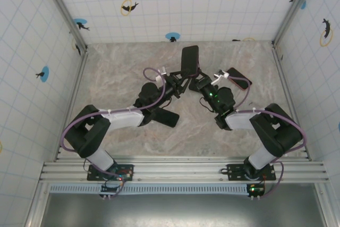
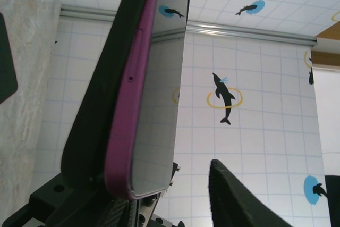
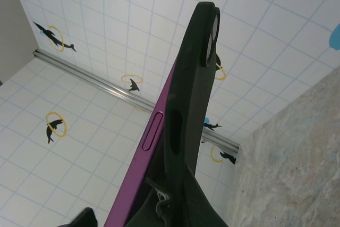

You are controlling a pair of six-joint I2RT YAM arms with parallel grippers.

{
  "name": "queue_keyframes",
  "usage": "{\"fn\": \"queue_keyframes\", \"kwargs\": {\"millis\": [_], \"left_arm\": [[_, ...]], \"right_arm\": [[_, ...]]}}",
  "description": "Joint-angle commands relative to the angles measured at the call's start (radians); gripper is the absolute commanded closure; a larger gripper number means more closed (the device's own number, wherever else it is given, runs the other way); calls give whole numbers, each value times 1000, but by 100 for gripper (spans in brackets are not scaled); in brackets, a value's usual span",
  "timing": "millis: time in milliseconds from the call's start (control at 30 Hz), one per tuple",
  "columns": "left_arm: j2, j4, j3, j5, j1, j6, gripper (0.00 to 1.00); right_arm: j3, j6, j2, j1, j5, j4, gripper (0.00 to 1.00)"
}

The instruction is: Take the phone out of the phone case

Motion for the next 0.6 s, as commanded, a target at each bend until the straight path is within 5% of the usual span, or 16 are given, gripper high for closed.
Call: {"fn": "queue_keyframes", "kwargs": {"millis": [0, 333, 567], "left_arm": [[8, 28, 24, -54, 24, 8, 64], [12, 29, 52, -78, 34, 23, 76], [9, 14, 76, -55, 33, 37, 97]], "right_arm": [[-6, -32, -21, 23, -15, 166, 100], [-23, -52, -1, 35, -16, 220, 100], [-29, -43, 4, 36, 37, 174, 100]]}}
